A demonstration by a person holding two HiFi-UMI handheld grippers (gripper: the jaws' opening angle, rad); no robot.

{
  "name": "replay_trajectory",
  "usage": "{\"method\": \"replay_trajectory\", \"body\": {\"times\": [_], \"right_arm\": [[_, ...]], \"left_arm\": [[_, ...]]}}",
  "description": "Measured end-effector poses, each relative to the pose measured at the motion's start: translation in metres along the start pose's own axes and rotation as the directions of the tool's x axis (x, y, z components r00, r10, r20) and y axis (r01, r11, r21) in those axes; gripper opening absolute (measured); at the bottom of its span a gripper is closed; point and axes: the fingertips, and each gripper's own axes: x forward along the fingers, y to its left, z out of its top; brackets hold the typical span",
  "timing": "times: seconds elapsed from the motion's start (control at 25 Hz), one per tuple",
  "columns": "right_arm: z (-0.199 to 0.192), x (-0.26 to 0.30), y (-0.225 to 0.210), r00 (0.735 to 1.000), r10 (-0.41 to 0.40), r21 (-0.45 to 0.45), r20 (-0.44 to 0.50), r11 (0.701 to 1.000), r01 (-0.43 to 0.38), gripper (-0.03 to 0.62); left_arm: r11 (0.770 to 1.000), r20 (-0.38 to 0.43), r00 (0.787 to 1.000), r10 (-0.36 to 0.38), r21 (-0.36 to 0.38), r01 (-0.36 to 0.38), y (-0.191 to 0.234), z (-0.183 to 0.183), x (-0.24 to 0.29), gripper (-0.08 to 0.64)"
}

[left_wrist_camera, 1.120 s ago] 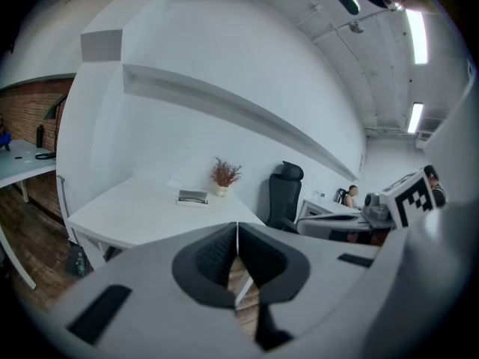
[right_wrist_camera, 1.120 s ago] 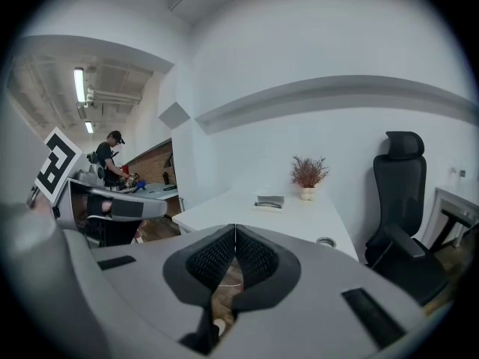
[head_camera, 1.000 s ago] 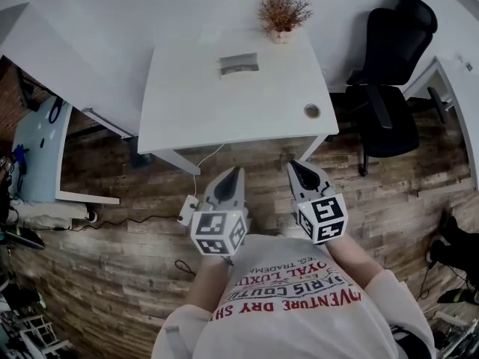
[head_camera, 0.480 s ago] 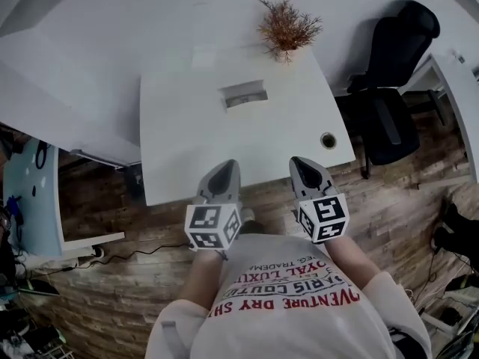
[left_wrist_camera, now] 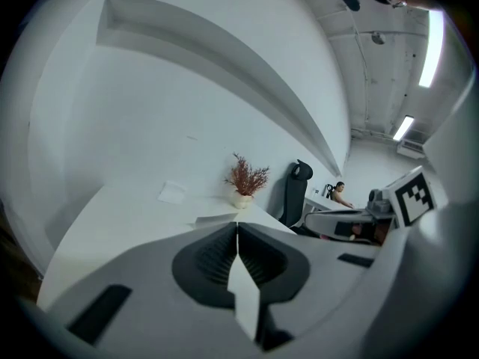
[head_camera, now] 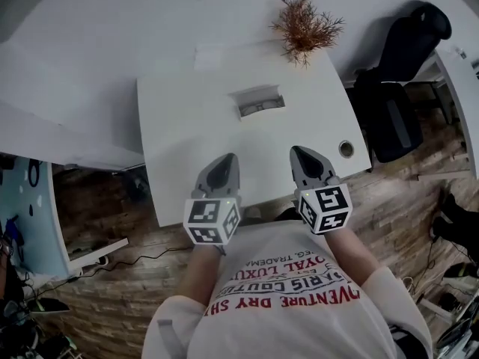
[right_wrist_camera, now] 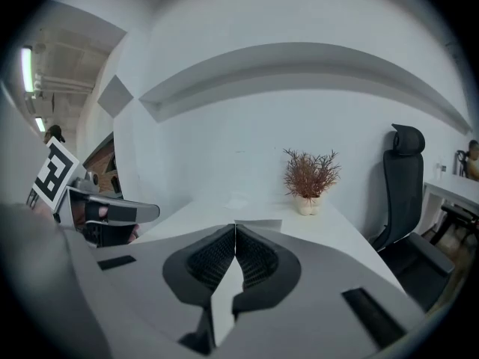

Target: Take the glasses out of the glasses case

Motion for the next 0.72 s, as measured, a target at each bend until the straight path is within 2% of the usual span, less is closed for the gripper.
{"method": "replay_trajectory", "body": {"times": [0.28,0.4,0.52,0.72], "right_arm": [[0.014,0.041,-0.009,0.999,0.029,-0.058,-0.022,0.998,-0.030,0.012],[0.014,0.063,-0.012,0.995,0.081,-0.072,-0.061,0.994,-0.085,0.012],[0.006,0.085,-0.011,0.973,0.182,-0.060,-0.143,0.979,-0.193,0.012],[-0.007,0.119,-0.018,0.918,0.301,-0.067,-0.258,0.942,-0.328,0.014]], "left_arm": [[0.999,-0.029,0.999,0.018,-0.044,-0.019,0.018,-0.003,0.024,0.009],[0.997,-0.041,0.999,0.035,-0.062,-0.038,0.025,-0.004,0.038,0.009],[0.995,-0.059,0.996,0.066,-0.076,-0.071,0.033,-0.005,0.053,0.009],[0.986,-0.095,0.989,0.115,-0.112,-0.125,0.038,-0.010,0.082,0.009]]}}
